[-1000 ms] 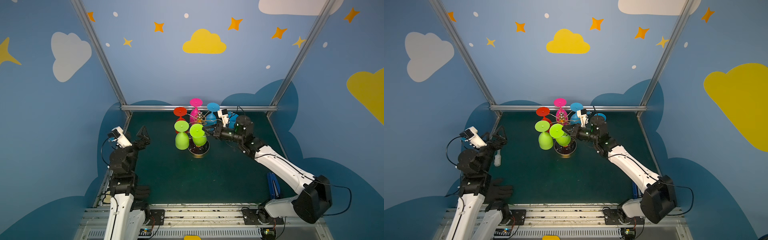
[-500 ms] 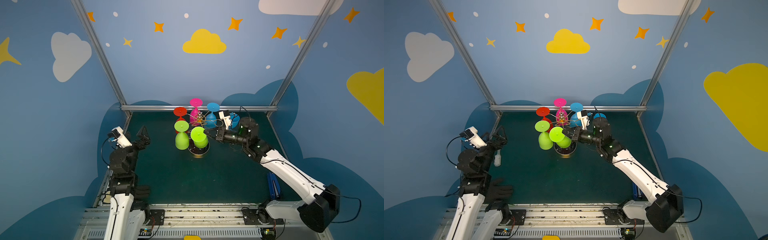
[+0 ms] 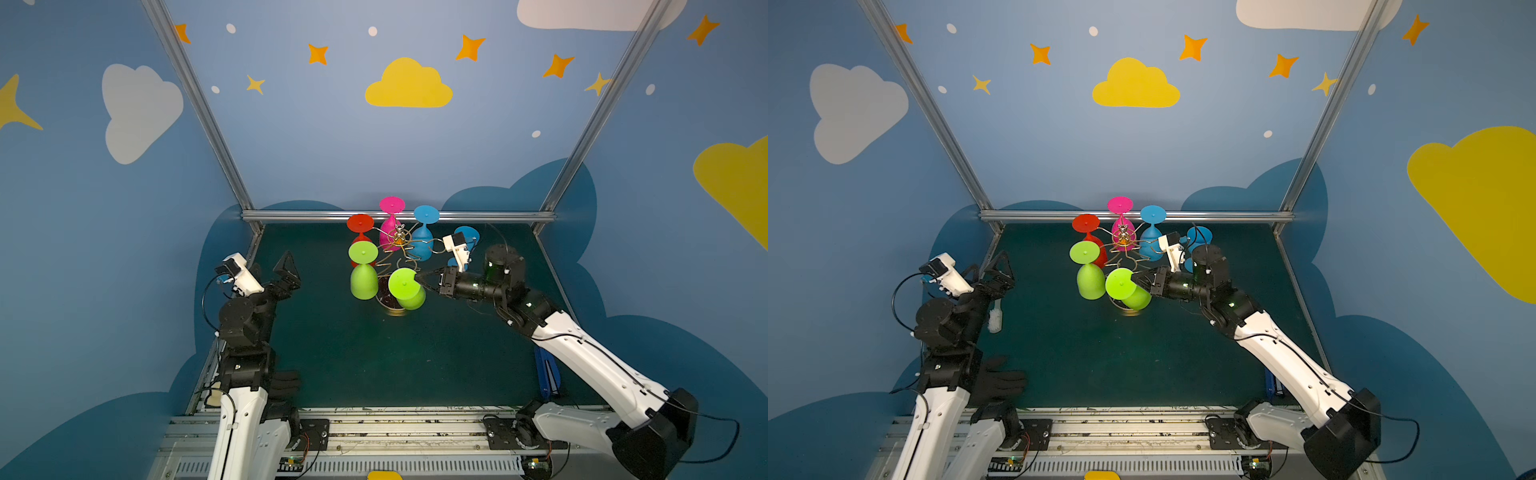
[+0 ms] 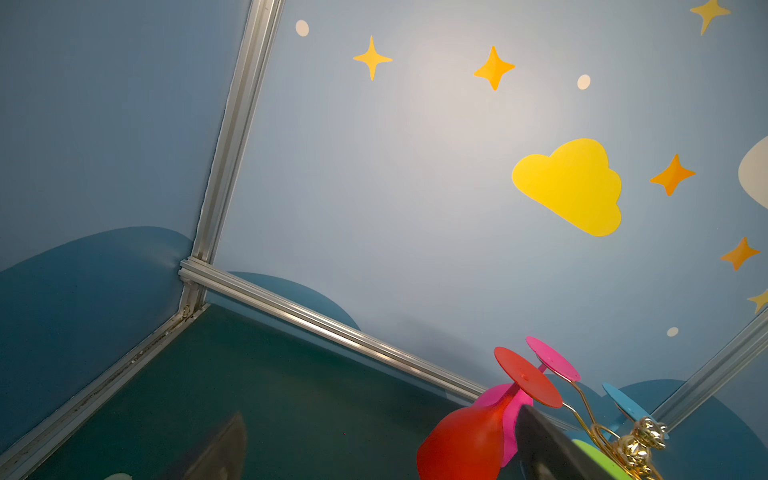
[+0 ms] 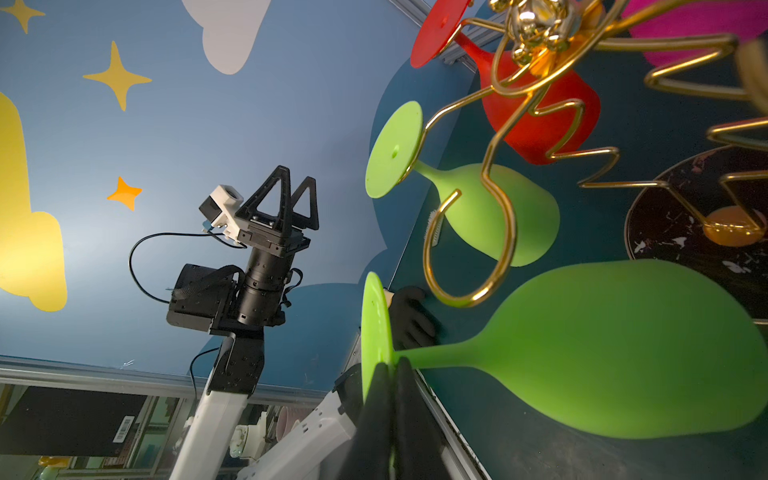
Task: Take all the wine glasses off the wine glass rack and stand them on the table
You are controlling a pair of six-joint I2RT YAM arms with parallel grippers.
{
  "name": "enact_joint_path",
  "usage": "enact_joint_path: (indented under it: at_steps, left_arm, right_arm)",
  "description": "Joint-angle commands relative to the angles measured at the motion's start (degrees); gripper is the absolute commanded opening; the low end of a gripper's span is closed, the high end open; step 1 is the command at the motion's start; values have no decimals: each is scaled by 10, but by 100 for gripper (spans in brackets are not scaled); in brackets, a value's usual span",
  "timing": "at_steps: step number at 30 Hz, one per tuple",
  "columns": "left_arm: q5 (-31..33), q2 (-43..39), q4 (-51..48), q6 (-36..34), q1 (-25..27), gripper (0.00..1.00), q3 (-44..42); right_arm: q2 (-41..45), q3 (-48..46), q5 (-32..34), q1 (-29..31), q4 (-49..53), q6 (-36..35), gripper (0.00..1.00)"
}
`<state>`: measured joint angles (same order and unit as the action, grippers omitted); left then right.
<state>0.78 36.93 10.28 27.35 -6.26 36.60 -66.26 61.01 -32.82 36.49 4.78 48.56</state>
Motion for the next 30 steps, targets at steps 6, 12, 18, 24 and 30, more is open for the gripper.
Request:
enact_joint_path:
  at_steps: [6, 12, 18, 24, 30]
  left_arm:
    - [-49, -32, -25, -5, -2, 95, 7]
    - [-222, -5, -69, 17, -2, 84, 77]
    - [-440, 57, -29, 82, 1, 80, 155]
    - [-561, 113, 44, 144, 45, 75, 199]
    - [-552, 156, 27, 76, 173, 74, 237]
  right_arm:
    - [90, -28, 50, -19, 73, -52, 0]
    - [140, -6, 50, -56, 123, -79, 0]
    - [164, 60, 64, -70, 211, -147, 0]
    - [174, 116, 65, -73, 236, -188, 0]
    - [153, 155, 39, -73, 233, -215, 0]
